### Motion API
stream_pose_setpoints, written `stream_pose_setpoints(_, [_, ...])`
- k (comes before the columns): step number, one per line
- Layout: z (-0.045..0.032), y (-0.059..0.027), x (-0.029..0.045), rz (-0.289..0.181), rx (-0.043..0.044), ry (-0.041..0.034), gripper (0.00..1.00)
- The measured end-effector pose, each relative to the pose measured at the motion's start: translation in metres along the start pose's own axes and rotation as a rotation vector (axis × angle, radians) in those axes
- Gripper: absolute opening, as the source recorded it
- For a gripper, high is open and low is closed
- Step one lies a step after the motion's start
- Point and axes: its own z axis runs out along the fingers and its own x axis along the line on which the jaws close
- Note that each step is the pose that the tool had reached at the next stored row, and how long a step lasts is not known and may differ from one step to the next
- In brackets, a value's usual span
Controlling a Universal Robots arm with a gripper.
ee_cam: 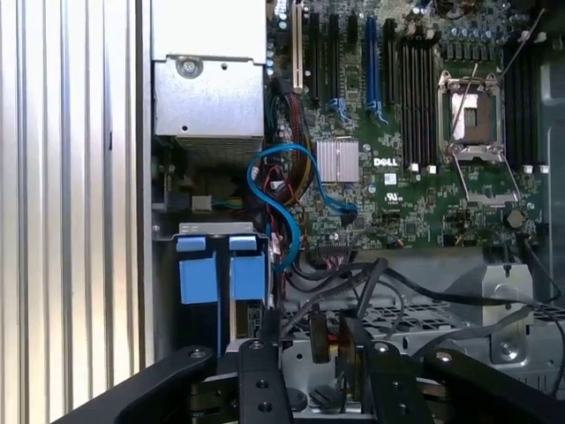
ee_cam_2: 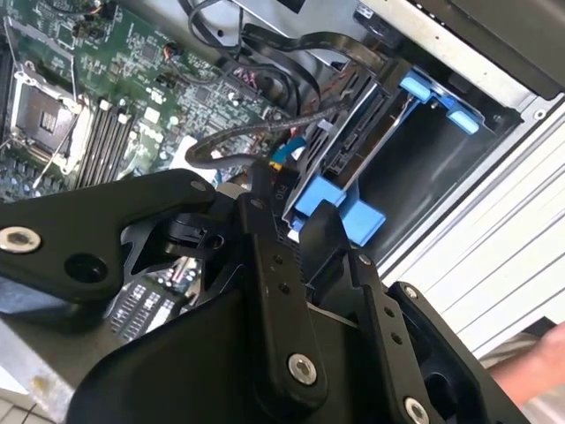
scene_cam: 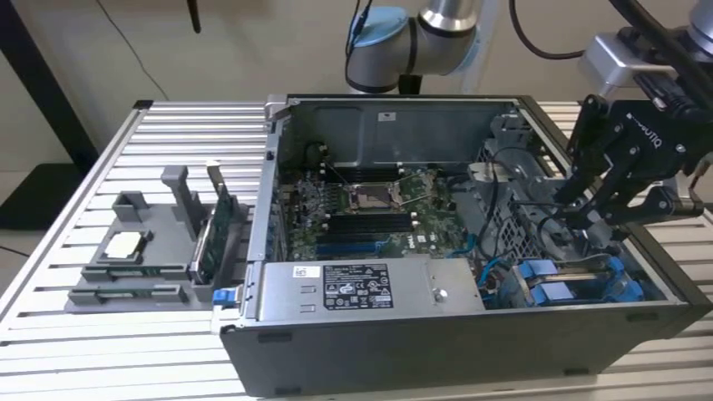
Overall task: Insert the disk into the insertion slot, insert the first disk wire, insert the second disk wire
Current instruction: 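Insert the first disk wire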
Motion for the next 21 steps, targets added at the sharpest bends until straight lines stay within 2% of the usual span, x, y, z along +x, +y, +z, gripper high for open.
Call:
stream_pose_setpoints(4, [0.0019,-0.0009,0.0002,-0.001,-0.0018,-0.0090,0.40])
stream_pose_setpoints(8, [0.0020,-0.0010,0.0000,-0.001,-0.0019,-0.0092,0.38])
stream_pose_setpoints(9, [0.0021,-0.0010,-0.0001,-0.001,-0.0019,-0.0092,0.31])
stream_pose_setpoints(11, [0.0021,-0.0010,-0.0003,-0.001,-0.0019,-0.0092,0.31])
stream_pose_setpoints(12, [0.0021,-0.0010,-0.0003,-0.001,-0.0019,-0.0092,0.29])
stream_pose_setpoints(13, [0.0021,-0.0010,-0.0003,-0.001,-0.0019,-0.0092,0.22])
stream_pose_setpoints(15, [0.0021,-0.0010,-0.0004,-0.001,-0.0019,-0.0092,0.19])
stream_pose_setpoints(20, [0.0021,-0.0010,-0.0004,-0.001,-0.0014,-0.0092,0.19])
stream_pose_setpoints(21, [0.0021,-0.0008,-0.0005,-0.001,0.0010,-0.0086,0.19])
